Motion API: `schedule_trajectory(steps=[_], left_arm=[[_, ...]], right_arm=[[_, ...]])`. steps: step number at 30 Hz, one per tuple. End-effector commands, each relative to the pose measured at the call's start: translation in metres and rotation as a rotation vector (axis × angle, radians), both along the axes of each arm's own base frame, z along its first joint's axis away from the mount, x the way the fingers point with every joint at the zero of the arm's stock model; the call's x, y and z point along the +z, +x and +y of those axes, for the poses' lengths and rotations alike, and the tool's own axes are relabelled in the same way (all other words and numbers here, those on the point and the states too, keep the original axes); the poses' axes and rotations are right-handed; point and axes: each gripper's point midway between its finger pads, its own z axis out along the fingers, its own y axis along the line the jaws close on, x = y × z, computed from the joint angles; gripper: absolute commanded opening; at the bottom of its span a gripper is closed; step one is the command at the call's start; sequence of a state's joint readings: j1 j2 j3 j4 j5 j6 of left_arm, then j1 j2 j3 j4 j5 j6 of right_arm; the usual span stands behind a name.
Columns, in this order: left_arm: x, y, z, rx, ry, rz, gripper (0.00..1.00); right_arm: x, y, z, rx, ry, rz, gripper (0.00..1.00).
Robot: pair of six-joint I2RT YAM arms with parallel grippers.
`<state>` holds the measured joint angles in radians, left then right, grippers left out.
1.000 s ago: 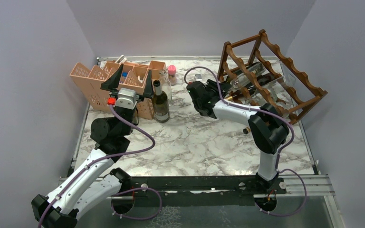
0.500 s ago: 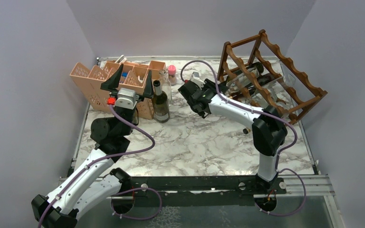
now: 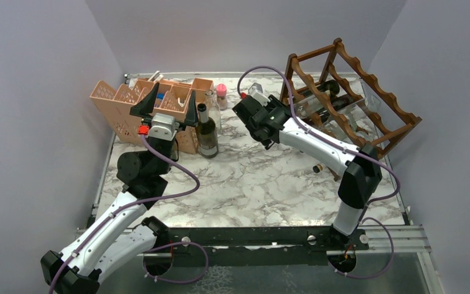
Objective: Take the wine bottle off the wine rack
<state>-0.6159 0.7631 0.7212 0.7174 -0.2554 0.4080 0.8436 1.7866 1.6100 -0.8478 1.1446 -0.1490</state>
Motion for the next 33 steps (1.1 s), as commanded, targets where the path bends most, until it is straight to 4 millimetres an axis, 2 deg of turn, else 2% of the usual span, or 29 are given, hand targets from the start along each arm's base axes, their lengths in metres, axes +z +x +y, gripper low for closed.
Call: schedule_trajectory(steps=[1,12,21,24,33], left_arm=[[-0.003,0.000,-0.001,-0.008,-0.015,-0.005,0.94],[-0.006,0.003,-0.004,-0.014,-0.011,0.003,0.94],[-0.005,0.003,-0.004,-0.015,-0.013,0.003,0.94],[-0.006,0.003,-0.004,-0.016,-0.012,0.004,0.94],[-0.006,0.003,-0.005,-0.016,-0.012,0.004,0.94]], right_arm=[[0.030,-0.011,0.023,0.079,0.164,-0.026,0.01],[0.073,-0.018,0.040,0.151,0.251,-0.031,0.01],[0.107,-0.020,0.065,0.260,0.380,-0.018,0.01],[0.108,-0.018,0.073,0.292,0.403,-0.017,0.01],[0.107,-0.017,0.129,0.452,0.598,0.080,0.01]])
